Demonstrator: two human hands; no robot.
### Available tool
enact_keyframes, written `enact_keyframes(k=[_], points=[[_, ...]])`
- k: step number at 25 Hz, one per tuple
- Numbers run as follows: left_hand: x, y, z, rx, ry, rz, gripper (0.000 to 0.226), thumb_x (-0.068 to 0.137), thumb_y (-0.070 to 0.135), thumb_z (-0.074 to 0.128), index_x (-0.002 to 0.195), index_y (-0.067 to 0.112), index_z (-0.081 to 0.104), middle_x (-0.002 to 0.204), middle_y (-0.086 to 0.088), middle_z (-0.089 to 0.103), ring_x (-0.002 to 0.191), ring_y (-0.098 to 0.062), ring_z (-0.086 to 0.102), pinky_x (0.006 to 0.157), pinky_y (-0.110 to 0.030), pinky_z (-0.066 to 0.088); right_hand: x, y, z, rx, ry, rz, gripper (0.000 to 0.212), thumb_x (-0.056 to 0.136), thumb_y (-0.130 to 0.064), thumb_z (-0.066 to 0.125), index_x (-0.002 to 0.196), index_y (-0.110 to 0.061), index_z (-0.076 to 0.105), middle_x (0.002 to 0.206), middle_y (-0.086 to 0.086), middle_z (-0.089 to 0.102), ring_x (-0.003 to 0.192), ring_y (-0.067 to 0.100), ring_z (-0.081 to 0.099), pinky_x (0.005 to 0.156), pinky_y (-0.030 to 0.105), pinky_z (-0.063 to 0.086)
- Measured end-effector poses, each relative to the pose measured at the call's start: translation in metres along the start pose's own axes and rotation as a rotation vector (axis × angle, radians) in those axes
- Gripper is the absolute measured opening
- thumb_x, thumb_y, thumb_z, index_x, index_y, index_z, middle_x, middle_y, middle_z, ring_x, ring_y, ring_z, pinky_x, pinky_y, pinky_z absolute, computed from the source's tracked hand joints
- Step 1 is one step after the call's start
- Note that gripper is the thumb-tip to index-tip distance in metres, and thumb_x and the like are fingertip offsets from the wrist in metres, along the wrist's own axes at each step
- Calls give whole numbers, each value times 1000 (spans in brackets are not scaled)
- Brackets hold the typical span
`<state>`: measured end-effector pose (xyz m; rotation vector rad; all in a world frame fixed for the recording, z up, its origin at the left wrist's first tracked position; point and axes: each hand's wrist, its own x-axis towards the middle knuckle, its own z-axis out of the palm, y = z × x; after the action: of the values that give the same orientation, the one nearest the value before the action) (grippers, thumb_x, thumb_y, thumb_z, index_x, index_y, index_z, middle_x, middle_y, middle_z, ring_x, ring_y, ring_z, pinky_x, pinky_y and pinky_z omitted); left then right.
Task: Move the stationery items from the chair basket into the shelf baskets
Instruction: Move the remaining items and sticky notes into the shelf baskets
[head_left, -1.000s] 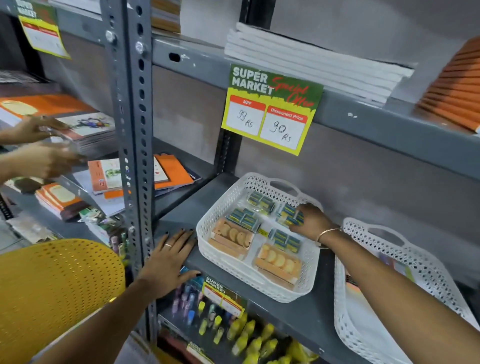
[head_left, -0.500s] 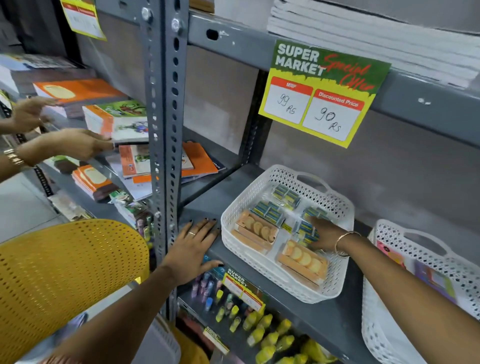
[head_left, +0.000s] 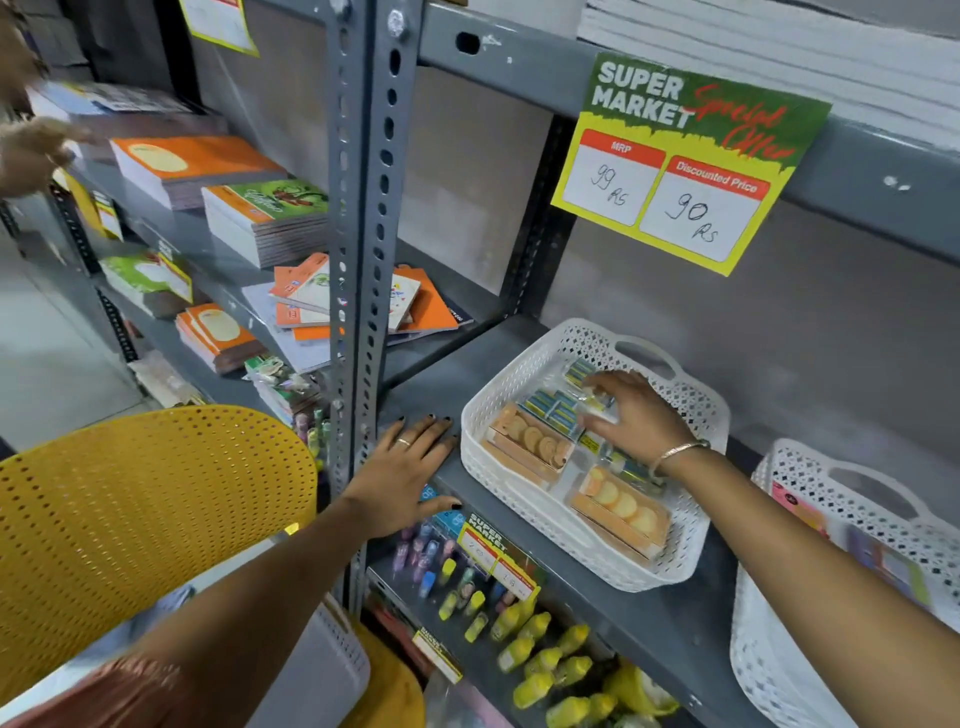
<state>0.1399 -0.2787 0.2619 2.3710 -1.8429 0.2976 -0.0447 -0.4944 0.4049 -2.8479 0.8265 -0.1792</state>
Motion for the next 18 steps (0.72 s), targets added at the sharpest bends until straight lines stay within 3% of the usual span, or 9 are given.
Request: enact_keyframes(k=[3,7,10,13,15,18], points=[[-16,0,-2,-22,38,-38,77,87,66,25,140,11,37,145,-11,40,134,-27,34,107,-52,26,3,-69,-6,109,255,-208,28,82,-28,61,106,-14,60,101,6,64,103,23,54,86,33,43],[-83,-8,22,-85,41,-213,73,92,64,16,140,11,28,149,-14,30,138,-29,19,107,-48,19,2,-151,24,209,288,-471,32,80,-34,50,100,-12,61,91,6,65,94,17,50,77,27,39],[-159,-16,65,-90,-65,-354,76,91,66,15,138,8,29,149,-15,27,139,-29,15,106,-49,16,4,-200,84,260,171,-602,35,80,-34,47,101,-9,61,95,9,66,97,24,52,79,30,40],[-247,-4,119,-127,-179,-467,81,89,69,24,141,8,29,156,-11,10,142,-29,5,109,-47,7,-4,-234,176,269,-9,-631,31,81,-29,52,103,-9,59,97,11,64,100,29,54,79,37,45],[-297,16,150,-177,-257,-479,82,85,70,31,139,9,35,153,-13,22,142,-27,-2,108,-47,5,-14,-247,240,263,-168,-635,29,79,-18,62,107,-8,58,104,14,62,105,33,54,83,41,48],[-354,43,181,-285,-415,-519,83,83,73,31,134,9,45,142,-15,42,140,-30,11,108,-47,6,-33,-260,330,238,-437,-628,39,78,-14,65,115,-6,54,119,17,57,117,33,48,95,41,43]])
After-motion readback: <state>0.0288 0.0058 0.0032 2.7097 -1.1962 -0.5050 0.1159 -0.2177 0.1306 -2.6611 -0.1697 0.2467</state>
